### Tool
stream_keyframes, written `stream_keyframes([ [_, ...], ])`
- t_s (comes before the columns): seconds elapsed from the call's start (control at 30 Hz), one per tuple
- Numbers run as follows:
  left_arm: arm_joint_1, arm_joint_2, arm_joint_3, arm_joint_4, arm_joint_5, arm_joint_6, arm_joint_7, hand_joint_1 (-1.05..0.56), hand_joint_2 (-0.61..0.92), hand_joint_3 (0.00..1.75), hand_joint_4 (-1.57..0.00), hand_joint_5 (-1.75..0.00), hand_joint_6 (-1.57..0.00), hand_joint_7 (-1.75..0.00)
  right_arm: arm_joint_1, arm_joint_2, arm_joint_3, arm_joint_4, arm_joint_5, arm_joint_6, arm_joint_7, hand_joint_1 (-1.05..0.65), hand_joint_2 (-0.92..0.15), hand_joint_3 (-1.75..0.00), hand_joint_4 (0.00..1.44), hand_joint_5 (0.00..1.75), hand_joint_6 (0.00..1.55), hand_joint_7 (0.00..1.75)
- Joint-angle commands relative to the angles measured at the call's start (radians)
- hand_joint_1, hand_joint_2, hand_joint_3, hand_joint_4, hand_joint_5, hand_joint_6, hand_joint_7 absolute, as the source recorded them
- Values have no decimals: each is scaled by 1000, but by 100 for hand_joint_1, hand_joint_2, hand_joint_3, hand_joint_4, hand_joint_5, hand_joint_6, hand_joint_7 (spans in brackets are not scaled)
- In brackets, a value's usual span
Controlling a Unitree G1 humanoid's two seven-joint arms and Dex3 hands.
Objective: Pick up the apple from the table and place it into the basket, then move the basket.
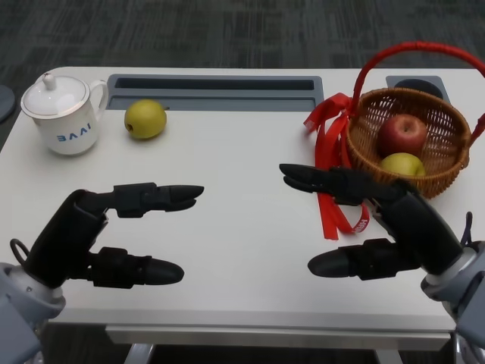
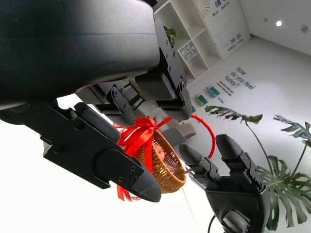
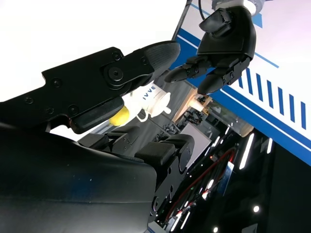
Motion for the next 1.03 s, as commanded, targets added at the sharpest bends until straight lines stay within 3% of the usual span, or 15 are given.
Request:
stream_keyframes([
  [0.03, -22, 17, 10, 6, -16, -4, -20, -61, 70, 0, -85, 0, -75, 0, -1, 16, -6, 32, 15, -46, -15, -51, -80, 0, 67, 2, 59, 2],
  [0.57, -25, 19, 16, -23, -41, 7, -57, -56, 70, 0, -84, 0, -74, 0, -6, 54, -15, 94, 41, -123, -30, -39, -80, 0, 78, 2, 71, 3],
  [1.03, -15, 18, 17, -38, -42, 0, -60, -53, 70, 0, -87, -1, -76, -1, 5, 53, -24, 109, 3, -144, -81, -37, -82, 0, 85, 1, 78, 2],
])
